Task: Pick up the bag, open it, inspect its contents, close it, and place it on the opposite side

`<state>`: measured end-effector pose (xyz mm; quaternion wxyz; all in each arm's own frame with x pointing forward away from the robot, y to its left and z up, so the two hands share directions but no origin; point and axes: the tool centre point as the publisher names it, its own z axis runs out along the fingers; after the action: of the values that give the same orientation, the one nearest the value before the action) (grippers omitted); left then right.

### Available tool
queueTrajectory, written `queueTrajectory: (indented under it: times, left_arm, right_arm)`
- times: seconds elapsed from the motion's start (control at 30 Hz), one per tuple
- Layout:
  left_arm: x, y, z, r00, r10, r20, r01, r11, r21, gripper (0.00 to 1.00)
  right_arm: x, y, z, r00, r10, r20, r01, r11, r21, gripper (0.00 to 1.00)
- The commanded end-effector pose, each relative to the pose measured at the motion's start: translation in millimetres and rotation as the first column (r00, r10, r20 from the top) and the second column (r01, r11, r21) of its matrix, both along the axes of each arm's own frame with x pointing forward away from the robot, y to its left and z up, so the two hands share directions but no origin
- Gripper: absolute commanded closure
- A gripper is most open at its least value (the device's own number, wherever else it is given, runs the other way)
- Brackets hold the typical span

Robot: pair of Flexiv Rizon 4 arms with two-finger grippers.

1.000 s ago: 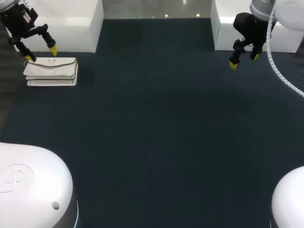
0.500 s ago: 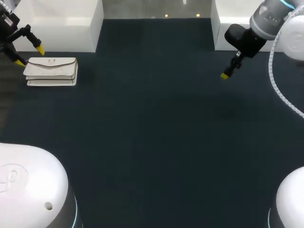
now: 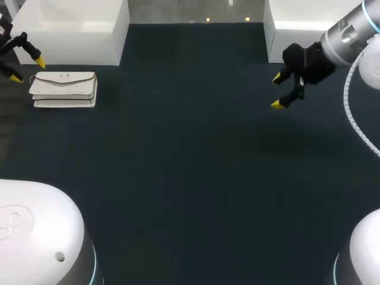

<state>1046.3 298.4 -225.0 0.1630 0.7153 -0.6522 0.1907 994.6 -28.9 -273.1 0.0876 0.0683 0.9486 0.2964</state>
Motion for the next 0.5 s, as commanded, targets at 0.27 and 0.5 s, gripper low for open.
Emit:
queueTrajectory:
  times: [0.27, 0.5]
  left_arm:
    - [-4.8, 1, 0, 1.0, 0.004, 0.01, -0.004, 1.0, -0.004, 0.0]
    - [18.7, 13, -5, 0.999, 0.01, 0.054, -0.009, 0.999, -0.032, 0.0]
  right_arm:
    - [3.6, -4, -1, 1.0, 0.015, 0.003, -0.016, 0.998, 0.061, 0.0]
    - [15.4, 16, -21, 0.997, 0.065, -0.029, -0.064, 0.997, 0.041, 0.0]
